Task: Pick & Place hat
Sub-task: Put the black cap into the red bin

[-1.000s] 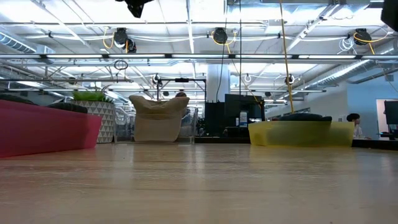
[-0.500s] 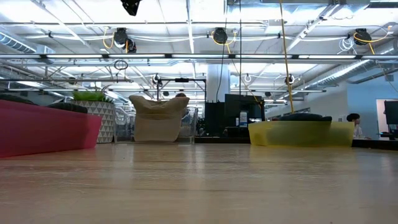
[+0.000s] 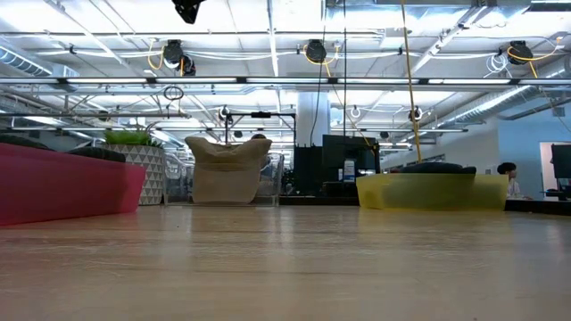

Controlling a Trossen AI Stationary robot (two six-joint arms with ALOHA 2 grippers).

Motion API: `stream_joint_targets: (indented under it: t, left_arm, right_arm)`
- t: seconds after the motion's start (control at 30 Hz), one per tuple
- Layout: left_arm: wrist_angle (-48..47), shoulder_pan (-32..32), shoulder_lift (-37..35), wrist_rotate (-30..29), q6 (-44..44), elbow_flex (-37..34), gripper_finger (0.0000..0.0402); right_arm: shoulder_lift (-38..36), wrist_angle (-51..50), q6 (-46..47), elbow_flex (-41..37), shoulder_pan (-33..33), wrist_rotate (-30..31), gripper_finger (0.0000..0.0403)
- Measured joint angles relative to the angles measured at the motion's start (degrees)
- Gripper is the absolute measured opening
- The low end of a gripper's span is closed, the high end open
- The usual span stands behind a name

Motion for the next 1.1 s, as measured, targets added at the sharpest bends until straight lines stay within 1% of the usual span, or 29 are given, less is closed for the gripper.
stream_joint_targets:
  t: [0.13, 0.23, 0.4, 0.53, 0.63, 0.73, 0.87, 1.03, 1.1]
  left_arm:
    - [-0.14, 0.01, 0.01, 0.00, -0.02, 0.00, 0.0108]
    - [-1.13, 0.02, 0.02, -0.12, 0.04, 0.00, 0.0108]
    - [-2.16, 0.02, 0.02, -2.01, 0.74, 0.00, 0.0108]
    - [-2.25, 0.02, 0.02, -3.05, 0.79, 0.00, 0.0108]
    - [-2.25, 0.02, 0.02, -3.06, 0.75, 0.00, 0.0108]
    - [-2.30, 0.02, 0.02, -3.06, 0.96, 0.00, 0.0108]
    - [-2.49, 0.02, 0.02, -3.08, 0.98, 0.00, 0.0108]
    - [-2.49, 0.02, 0.02, -3.08, 0.98, 0.00, 0.0108]
    - [-2.49, 0.02, 0.02, -3.08, 1.01, 0.00, 0.0108]
  right_arm:
    - [-0.01, -0.93, 0.04, 0.00, 0.30, 0.20, 0.0095]
    - [1.00, -0.83, -0.15, 0.00, 1.22, 1.89, 0.0095]
    - [3.32, -0.78, 0.44, 0.00, 3.19, 1.61, 0.0095]
    - [3.89, 0.72, 0.37, 0.00, 3.83, 1.96, 0.0096]
    - [3.89, 2.54, -0.99, 0.00, 4.18, 4.57, 0.0096]
    - [3.89, 3.37, -1.35, 0.00, 4.19, 4.78, 0.0093]
    - [3.89, 2.90, -1.22, 0.00, 4.18, 4.70, 0.0071]
    - [3.89, 3.21, -1.39, 0.00, 4.17, 4.64, 0.0018]
    - [3.89, 3.53, -1.61, 0.00, 4.23, 4.62, 0.0005]
